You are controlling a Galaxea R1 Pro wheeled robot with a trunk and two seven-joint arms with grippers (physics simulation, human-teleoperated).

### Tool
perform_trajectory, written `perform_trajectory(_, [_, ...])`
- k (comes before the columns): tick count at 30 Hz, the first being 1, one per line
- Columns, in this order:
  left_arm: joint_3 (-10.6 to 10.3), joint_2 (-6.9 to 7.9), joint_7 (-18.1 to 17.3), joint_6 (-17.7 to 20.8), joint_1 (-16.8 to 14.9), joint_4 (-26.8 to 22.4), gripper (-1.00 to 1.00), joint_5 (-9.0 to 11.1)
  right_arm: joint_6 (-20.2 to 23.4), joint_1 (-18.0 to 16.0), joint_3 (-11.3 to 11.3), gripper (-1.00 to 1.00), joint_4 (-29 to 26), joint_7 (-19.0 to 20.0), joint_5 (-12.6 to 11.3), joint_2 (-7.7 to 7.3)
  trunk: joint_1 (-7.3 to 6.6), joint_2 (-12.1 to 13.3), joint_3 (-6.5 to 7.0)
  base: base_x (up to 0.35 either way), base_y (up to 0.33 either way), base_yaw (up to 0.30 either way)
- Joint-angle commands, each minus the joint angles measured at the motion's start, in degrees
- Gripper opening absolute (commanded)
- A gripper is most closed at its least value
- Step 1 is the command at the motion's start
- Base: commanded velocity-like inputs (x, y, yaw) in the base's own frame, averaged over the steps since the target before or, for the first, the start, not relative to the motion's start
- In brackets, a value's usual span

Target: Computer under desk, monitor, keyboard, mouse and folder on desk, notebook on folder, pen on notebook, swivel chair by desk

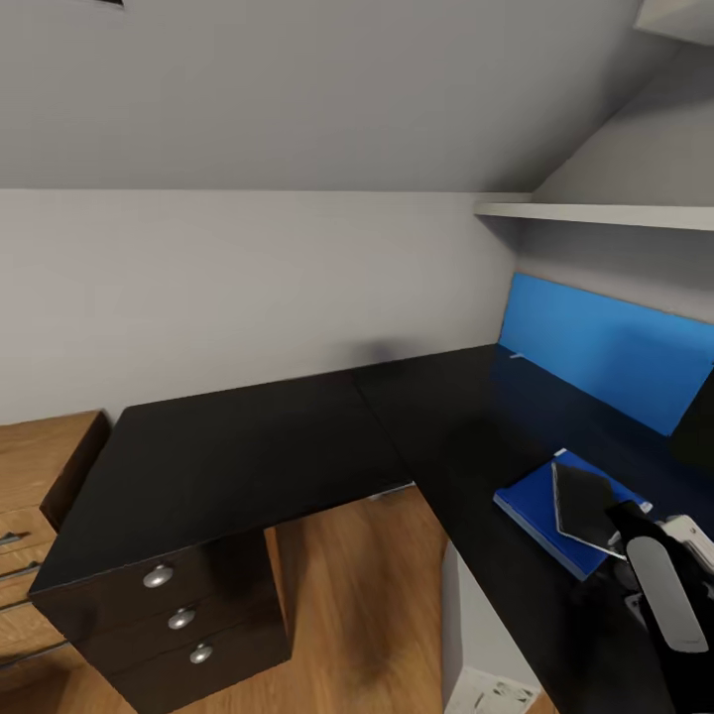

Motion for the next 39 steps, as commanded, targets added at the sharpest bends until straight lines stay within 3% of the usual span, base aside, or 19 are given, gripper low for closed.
perform_trajectory(1, [-0.35,0.08,0.44,-0.24,0.0,-0.07,1.0,0.47,0.34,-0.03,0.0,-1.0,-0.09,-0.04,-0.07,0.01,0.03,-0.02,-0.05,0.287,0.0,-0.016])
perform_trajectory(3, [-0.35,0.08,0.44,-0.26,-0.02,-0.06,1.0,0.42,0.27,-0.03,0.06,-1.0,-0.04,2.41,0.25,0.04,0.03,-0.02,-0.05,0.209,0.0,-0.007])
perform_trajectory(10, [-0.35,0.05,0.4,-0.26,-0.02,-0.07,1.0,0.43,0.24,-0.03,-0.05,-1.0,0.06,4.56,0.45,0.05,0.03,-0.02,-0.05,0.054,0.0,-0.002])
perform_trajectory(39, [-0.27,0.05,0.44,-0.32,-0.01,-0.23,1.0,0.41,0.24,-0.03,0.09,-1.0,1.49,4.91,0.46,-0.04,0.03,-0.02,-0.05,0.103,-0.022,0.0])
